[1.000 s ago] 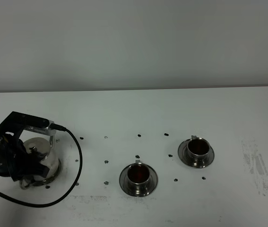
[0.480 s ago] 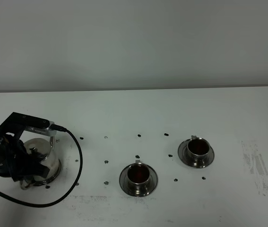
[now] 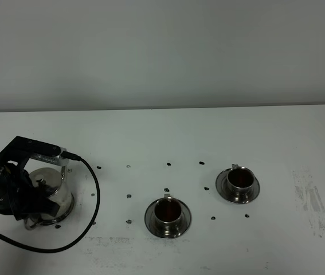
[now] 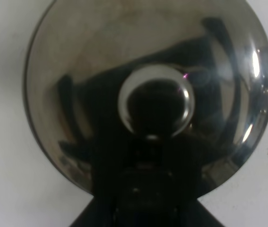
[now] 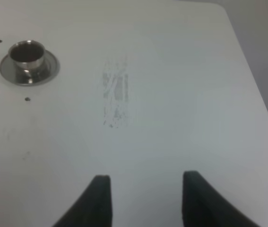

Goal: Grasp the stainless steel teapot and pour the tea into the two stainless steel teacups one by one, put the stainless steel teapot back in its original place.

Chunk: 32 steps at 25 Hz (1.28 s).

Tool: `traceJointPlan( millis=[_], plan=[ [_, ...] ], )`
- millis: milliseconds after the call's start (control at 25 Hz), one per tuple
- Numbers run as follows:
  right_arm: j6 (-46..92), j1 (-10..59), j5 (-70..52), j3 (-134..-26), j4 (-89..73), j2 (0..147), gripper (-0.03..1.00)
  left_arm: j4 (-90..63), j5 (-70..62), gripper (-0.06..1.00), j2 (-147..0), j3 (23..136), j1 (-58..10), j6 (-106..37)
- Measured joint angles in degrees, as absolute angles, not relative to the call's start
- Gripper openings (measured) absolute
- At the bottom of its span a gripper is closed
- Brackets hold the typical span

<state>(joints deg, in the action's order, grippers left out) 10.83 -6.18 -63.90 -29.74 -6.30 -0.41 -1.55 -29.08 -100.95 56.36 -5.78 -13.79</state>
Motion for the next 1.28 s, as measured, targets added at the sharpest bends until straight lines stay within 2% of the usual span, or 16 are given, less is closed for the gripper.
traceJointPlan(
  millis=[320, 640, 960, 1280],
  plan=[
    [10.9, -6.2, -63.9, -29.7, -6.3, -0.4, 0.34, -1.6, -29.4, 0.22, -101.0, 56.4, -5.8, -13.8],
    [10.8, -6.2, -63.9, -29.7, -6.3, -0.4, 0.34, -1.6, -29.4, 0.36, -101.0, 56.4, -5.8, -14.0],
    [10.8, -6.2, -63.9, -29.7, -6.3, -0.4, 0.34, -1.7, -30.5, 0.43, -99.9, 56.4, -5.8, -14.0],
    [10.8, -6.2, -63.9, -29.7, -6.3, -0.4, 0.34, -2.9, -33.7, 0.54, -92.8, 56.4, -5.8, -14.0]
  ],
)
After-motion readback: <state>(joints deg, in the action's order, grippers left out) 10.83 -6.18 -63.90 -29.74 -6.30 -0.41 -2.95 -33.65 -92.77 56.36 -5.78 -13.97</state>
